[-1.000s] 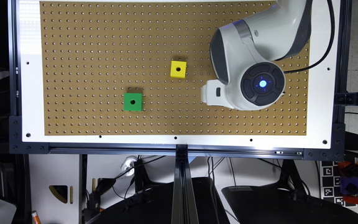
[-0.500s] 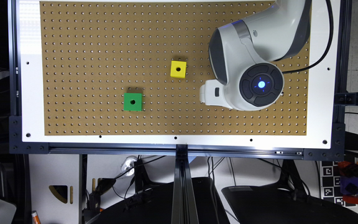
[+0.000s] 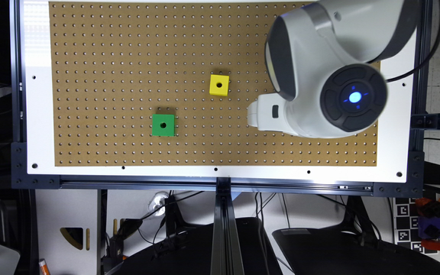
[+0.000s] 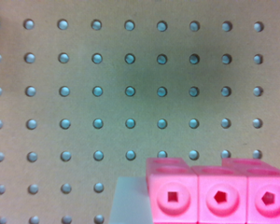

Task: Pick up pink block.

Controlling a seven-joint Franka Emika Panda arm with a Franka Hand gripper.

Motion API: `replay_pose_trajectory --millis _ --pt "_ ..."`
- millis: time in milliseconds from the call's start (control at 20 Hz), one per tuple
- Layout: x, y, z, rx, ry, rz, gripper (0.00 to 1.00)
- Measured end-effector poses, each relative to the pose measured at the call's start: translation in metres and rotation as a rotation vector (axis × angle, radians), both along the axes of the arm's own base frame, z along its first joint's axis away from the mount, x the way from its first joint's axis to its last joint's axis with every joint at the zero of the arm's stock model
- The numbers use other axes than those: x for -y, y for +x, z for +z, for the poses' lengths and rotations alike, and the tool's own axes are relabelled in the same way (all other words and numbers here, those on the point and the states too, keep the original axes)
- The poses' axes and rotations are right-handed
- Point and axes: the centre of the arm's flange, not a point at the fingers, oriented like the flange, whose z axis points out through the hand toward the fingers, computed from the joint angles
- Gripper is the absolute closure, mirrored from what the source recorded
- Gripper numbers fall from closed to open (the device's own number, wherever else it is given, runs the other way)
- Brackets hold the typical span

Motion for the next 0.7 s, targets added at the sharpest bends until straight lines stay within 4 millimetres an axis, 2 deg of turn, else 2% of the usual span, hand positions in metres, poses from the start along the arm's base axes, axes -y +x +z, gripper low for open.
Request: replay_pose_trajectory --millis 100,550,700 --pt "-0.002 -0.002 0.014 0.003 -0.006 -0.002 1.0" --pt "-0.004 -0.017 0.105 0.036 -0.03 -0.011 1.0" --pt "-0.004 -0.019 0.118 0.048 -0.031 -0.014 1.0"
